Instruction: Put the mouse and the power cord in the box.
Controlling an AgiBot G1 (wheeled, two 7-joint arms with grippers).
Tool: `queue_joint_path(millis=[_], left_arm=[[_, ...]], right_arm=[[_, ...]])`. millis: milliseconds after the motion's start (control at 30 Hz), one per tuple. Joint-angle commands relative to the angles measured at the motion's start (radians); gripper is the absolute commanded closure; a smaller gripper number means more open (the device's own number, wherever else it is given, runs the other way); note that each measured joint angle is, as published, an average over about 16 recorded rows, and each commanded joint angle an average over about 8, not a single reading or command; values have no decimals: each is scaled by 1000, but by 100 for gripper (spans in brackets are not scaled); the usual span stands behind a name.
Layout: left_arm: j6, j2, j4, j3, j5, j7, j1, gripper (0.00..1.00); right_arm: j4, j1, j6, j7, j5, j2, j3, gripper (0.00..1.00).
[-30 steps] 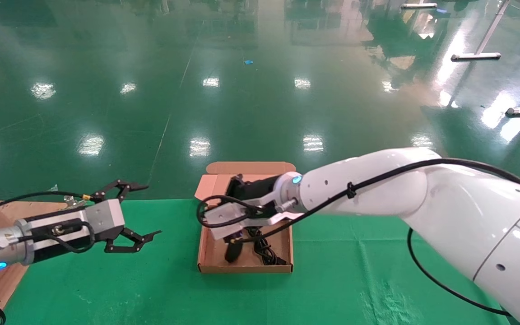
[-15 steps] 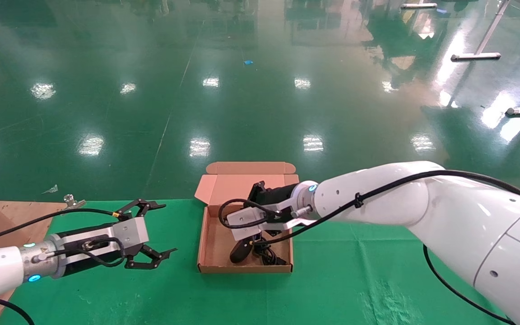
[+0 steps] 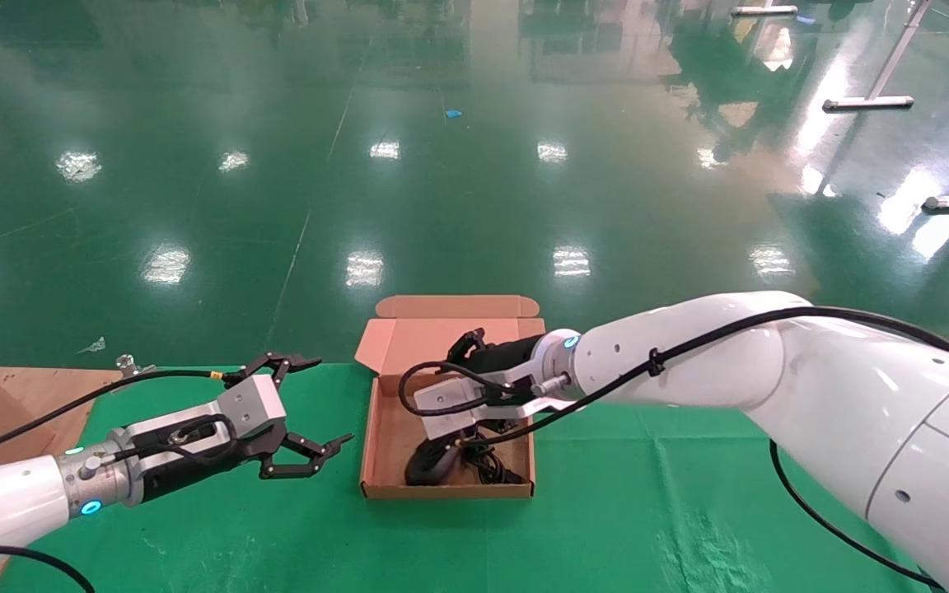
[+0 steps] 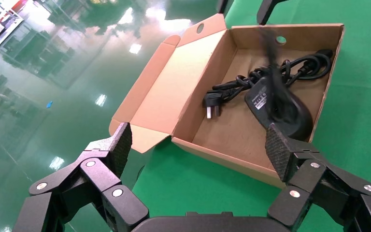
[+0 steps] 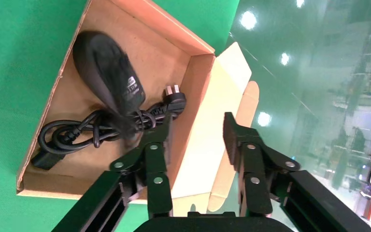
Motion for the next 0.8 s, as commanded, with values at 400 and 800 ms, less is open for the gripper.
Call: queue_joint_path(millis=[400,800], left_arm=[[74,-64,-161,-63,-21,-165,39,0],[169,-139,-353,-145,-49,-367,90,0]], right_arm=[[85,-100,-130,65,105,111,180,0],[202,-235,-303,152,247,263,419,0]])
